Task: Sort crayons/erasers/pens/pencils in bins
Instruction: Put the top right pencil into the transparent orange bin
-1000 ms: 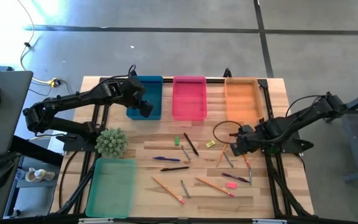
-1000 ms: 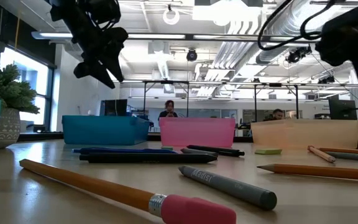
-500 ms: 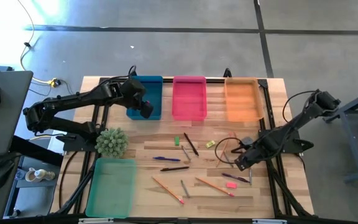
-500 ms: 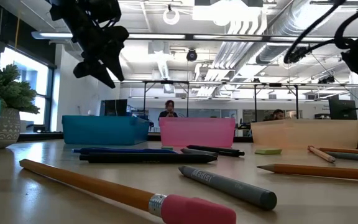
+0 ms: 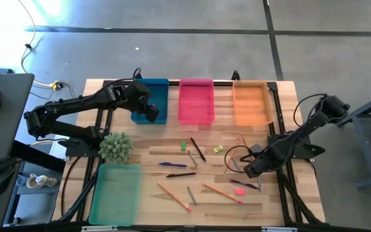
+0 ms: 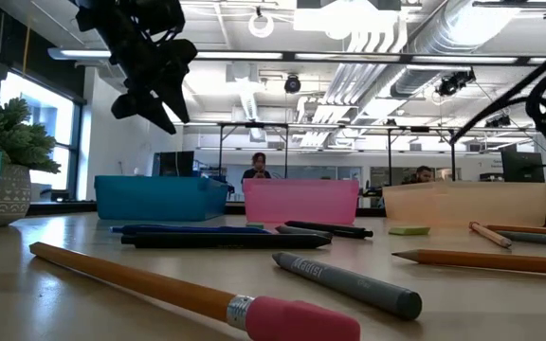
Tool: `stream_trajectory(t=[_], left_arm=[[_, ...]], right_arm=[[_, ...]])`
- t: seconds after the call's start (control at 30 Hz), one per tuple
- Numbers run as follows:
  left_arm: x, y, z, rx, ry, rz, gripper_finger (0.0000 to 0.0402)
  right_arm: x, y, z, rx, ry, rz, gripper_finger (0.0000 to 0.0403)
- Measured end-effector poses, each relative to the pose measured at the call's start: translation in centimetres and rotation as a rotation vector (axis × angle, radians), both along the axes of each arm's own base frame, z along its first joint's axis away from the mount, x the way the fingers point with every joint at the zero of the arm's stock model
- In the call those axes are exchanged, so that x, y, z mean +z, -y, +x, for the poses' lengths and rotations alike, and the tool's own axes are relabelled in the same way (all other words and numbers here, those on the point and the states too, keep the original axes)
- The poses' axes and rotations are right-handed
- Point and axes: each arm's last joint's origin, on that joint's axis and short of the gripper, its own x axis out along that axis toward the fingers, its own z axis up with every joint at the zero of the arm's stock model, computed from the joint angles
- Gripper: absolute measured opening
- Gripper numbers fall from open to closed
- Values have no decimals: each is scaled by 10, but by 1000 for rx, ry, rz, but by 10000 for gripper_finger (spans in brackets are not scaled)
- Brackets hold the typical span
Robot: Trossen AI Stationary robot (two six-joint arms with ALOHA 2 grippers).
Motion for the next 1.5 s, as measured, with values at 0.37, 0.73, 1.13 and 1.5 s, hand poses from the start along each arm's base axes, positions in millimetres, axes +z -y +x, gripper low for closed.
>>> stream_trajectory(t=[0.37, 0.73, 1.13, 1.5], left_arm=[[0, 0, 0, 0, -1, -1, 172], [0, 0, 0, 0, -1, -1, 172], [0, 0, 0, 0, -2, -1, 172], [0, 0, 0, -22, -10, 13, 172]], right_arm=[[-17, 4, -6, -76, 1, 19, 135], [-19, 7, -10, -157, -37, -5, 44], [-15, 6, -8, -148, -38, -12, 7], [-1, 0, 0, -133, 0, 2, 6]])
